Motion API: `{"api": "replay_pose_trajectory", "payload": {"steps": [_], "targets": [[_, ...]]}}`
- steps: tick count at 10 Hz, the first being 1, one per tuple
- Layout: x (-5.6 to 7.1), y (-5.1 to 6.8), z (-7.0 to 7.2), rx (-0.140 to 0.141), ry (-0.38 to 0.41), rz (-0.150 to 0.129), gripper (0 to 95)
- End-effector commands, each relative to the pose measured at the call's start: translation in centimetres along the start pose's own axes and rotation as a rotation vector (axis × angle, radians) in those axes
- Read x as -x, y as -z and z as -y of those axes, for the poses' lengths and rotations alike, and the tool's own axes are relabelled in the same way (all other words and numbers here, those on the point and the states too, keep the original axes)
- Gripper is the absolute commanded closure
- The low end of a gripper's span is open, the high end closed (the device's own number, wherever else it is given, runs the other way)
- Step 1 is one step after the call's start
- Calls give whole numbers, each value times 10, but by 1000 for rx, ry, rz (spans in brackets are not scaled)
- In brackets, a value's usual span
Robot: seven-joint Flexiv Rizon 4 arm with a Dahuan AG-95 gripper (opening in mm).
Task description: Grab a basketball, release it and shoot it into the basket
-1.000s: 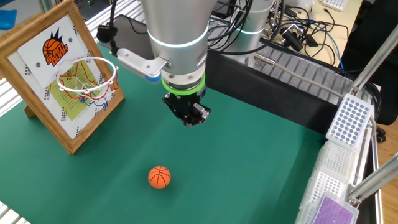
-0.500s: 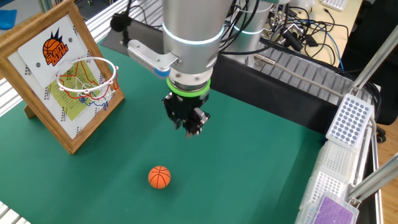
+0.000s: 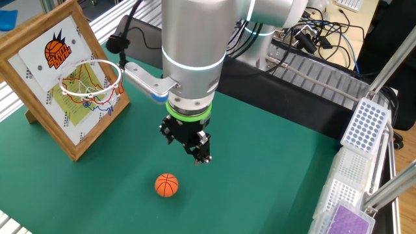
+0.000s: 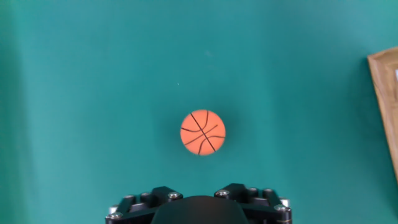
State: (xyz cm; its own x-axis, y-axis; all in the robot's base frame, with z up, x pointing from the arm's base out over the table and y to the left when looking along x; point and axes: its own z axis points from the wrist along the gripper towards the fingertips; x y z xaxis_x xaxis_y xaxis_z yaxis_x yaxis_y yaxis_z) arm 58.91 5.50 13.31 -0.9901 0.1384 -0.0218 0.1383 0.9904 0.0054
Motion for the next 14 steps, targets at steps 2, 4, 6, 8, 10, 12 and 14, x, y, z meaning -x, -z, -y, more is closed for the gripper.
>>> {"api": "replay_pose_trajectory", "payload": {"steps": [2, 4, 6, 8, 10, 12, 14], "targets": [[7, -11, 1, 1, 5, 11, 0], [17, -18, 4, 2, 13, 11, 0], [32, -27, 9, 3, 24, 14, 0], [41, -38, 12, 7, 30, 19, 0], [46, -56, 13, 16, 29, 24, 0], [51, -66, 14, 35, 25, 24, 0], [52, -78, 17, 38, 28, 27, 0]]}}
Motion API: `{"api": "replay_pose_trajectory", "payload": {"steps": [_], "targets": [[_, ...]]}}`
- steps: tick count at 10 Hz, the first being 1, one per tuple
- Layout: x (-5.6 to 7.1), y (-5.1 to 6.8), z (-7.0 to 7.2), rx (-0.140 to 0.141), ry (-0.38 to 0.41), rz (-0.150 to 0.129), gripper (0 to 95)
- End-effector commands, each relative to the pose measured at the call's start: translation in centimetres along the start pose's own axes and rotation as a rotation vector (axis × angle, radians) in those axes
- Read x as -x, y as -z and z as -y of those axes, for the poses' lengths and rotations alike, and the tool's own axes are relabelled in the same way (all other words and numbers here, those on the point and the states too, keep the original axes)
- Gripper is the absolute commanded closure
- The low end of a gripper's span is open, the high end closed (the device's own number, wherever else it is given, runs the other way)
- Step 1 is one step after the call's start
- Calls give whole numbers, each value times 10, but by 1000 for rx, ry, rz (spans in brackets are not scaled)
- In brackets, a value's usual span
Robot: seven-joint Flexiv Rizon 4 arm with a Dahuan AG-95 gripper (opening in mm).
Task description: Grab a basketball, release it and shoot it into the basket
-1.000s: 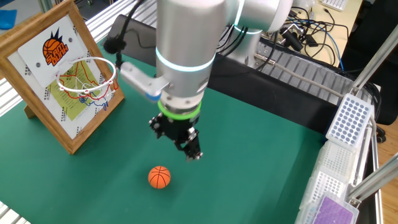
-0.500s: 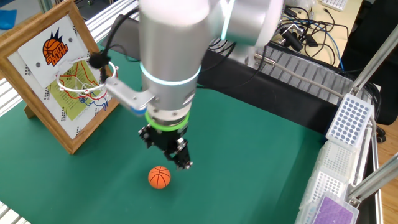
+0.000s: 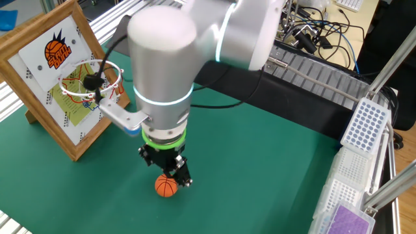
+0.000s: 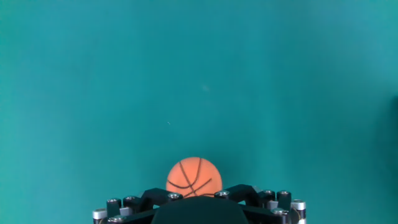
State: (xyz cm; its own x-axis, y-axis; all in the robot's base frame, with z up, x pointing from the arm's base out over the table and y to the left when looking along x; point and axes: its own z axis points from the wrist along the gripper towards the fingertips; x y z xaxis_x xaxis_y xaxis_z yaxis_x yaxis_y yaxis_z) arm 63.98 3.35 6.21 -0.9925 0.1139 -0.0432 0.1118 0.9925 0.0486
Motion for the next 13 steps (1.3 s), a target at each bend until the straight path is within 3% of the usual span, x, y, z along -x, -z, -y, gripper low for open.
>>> {"api": "replay_pose_trajectory", "payload": {"steps": [1, 2, 3, 10, 13], "targets": [[1, -6, 3, -1, 9, 6, 0], [1, -7, 4, 0, 13, 4, 0], [1, -7, 4, -1, 11, 4, 190], [0, -7, 3, -2, 9, 16, 190], [0, -7, 3, -6, -48, 10, 190]]}}
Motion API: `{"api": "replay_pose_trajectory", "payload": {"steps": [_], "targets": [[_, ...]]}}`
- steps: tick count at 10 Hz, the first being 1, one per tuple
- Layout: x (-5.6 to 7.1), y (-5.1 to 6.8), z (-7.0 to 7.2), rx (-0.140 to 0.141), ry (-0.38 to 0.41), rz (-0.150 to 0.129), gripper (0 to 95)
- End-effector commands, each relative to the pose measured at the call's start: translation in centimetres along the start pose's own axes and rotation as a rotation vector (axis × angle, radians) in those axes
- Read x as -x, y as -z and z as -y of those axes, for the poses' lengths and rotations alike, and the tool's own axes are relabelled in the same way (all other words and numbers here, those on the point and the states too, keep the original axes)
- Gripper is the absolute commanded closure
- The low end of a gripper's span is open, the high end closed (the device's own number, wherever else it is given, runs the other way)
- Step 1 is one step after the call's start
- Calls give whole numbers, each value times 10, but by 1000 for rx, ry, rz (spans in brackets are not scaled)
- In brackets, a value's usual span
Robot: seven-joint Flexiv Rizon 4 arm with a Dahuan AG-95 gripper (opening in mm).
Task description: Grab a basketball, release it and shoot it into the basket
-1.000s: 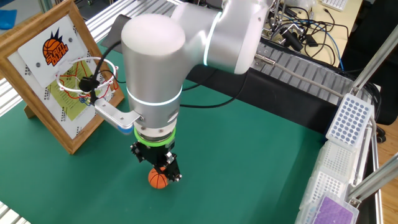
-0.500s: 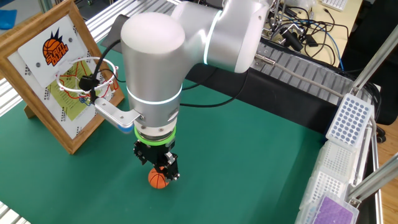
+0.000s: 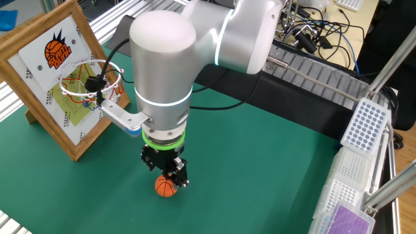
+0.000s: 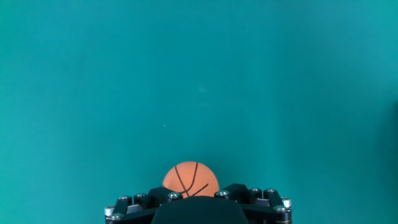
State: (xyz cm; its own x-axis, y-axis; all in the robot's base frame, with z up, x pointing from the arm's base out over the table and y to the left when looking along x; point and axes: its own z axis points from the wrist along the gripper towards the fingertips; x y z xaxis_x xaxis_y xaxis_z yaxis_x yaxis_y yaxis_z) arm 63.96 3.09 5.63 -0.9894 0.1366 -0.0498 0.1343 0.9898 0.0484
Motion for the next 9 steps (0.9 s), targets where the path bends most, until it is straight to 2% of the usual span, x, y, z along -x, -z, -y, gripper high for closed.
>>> {"api": "replay_pose_trajectory", "payload": {"steps": [1, 3, 5, 7, 9], "targets": [[0, -1, 0, -10, -31, -4, 0], [0, -1, 0, -24, -27, -44, 0], [0, -1, 0, -25, -3, -104, 0], [0, -1, 0, -28, 4, -103, 0], [1, -7, -1, -27, 2, -98, 0]]}}
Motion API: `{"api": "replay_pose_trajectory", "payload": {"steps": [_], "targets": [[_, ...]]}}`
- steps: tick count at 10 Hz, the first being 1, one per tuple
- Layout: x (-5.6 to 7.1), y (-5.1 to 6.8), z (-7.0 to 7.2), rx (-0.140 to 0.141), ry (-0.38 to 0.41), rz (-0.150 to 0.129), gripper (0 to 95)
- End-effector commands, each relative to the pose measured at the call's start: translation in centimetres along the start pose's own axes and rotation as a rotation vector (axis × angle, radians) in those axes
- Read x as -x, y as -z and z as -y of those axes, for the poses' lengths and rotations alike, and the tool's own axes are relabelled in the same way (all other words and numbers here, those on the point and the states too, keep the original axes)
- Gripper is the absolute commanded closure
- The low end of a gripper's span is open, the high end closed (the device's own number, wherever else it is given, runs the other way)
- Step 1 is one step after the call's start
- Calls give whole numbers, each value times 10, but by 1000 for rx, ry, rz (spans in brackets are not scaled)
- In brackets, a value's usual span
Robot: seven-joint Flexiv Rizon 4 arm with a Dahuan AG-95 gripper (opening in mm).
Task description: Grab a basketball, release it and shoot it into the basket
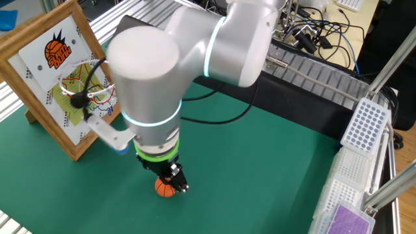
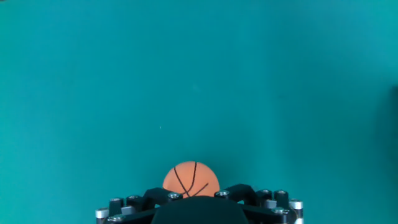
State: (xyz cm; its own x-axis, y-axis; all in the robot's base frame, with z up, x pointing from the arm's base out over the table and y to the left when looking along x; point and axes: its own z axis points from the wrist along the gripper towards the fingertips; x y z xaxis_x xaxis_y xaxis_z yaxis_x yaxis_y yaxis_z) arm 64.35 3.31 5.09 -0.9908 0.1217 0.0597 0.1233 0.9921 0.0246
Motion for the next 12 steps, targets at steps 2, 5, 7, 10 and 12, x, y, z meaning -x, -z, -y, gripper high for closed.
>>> {"api": "replay_pose_trajectory", "payload": {"steps": [2, 5, 7, 10, 12], "targets": [[-1, -11, -2, 0, -23, 24, 0], [1, -18, -3, 5, -45, 69, 0], [3, -25, -4, 5, -52, 79, 0], [6, -34, -6, 8, -55, 94, 190], [8, -43, -7, 8, -55, 106, 190]]}}
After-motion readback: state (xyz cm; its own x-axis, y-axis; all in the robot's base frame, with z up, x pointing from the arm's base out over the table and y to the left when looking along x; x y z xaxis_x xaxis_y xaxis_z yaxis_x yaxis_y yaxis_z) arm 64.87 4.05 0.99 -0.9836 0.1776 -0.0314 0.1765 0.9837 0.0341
